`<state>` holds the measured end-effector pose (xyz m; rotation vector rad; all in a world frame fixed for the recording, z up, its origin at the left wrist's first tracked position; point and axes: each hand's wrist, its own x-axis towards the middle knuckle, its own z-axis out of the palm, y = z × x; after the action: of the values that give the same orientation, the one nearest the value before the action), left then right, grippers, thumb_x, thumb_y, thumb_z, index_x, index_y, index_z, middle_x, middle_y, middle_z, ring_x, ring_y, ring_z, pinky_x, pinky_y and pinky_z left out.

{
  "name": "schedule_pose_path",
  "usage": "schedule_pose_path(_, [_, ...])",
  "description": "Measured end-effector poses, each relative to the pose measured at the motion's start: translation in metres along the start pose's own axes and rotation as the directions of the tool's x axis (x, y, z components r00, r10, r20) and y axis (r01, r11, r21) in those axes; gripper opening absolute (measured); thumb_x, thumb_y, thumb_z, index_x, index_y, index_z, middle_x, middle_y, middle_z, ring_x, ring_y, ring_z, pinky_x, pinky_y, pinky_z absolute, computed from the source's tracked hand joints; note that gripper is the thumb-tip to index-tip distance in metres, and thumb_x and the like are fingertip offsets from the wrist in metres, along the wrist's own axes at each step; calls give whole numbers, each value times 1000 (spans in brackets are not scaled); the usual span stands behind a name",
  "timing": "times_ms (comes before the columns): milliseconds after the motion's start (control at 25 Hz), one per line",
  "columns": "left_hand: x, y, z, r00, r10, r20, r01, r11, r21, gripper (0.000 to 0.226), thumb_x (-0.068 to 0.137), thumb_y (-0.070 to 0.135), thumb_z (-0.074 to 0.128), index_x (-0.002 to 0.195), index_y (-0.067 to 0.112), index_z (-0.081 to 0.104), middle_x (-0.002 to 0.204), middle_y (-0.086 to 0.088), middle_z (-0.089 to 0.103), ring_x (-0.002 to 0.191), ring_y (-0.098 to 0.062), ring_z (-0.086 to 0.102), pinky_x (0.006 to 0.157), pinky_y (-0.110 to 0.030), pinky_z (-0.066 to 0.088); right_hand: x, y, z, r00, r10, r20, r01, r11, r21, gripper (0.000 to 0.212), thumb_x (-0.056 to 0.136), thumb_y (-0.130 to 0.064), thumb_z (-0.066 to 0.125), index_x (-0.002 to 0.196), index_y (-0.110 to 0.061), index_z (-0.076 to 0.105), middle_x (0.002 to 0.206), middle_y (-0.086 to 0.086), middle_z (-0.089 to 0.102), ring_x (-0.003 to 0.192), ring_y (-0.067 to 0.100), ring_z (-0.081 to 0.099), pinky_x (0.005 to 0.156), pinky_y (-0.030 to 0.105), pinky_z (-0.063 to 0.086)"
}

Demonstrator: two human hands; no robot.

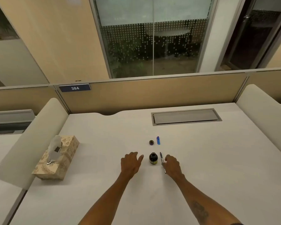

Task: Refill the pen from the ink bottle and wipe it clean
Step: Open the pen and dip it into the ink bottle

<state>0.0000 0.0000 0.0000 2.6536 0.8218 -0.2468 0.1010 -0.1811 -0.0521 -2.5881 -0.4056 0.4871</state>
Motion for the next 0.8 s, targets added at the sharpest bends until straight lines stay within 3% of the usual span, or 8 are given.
schedule_pose_path(120, [-1,-5,1,1000,-28,-9,27,998,-56,58,100,58,32,140,22,53,141,-1,58,131,-23,51,107,-40,36,-2,2,10,1000,-6,9,7,999,-50,8,90,-11,55,98,-9,54,105,12,64,93,28,62,72,30,41])
schedule_pose_path(240, [1,-9,0,999,-46,-24,43,991,-124,56,100,58,33,134,21,59,135,1,62,127,-22,55,105,-40,38,-3,-1,10,999,43,4,-43,997,-61,12,92,-9,51,102,-7,58,106,12,65,95,28,63,73,31,45])
schedule_pose_path(400, [6,0,-11,985,-48,-166,8,973,-231,46,100,53,38,107,19,68,110,2,69,102,-21,64,89,-36,44,8,-13,-8,995,95,-39,-94,995,31,16,92,-11,54,98,-5,67,103,11,70,93,27,66,67,26,39])
schedule_pose_path(520, [15,11,-20,974,-11,-225,-59,951,-303,37,100,47,45,100,18,68,103,2,69,96,-20,64,87,-37,46,17,-32,-32,992,74,-99,-64,993,104,16,90,-14,59,97,-8,72,100,8,73,91,26,67,67,27,41])
schedule_pose_path(680, [26,31,-39,972,17,-234,-147,822,-551,26,99,35,53,107,17,72,107,5,69,97,-13,63,84,-27,45,18,-59,-63,992,7,-123,33,947,319,12,84,-14,65,92,-12,74,86,7,75,82,27,71,74,35,55])
schedule_pose_path(800, [31,45,-52,984,8,-176,-140,645,-751,28,98,33,56,114,15,72,111,3,73,101,-14,66,86,-26,49,13,-74,-78,995,-42,-88,80,866,493,7,78,-12,67,81,-16,72,70,3,74,69,24,73,75,41,61])
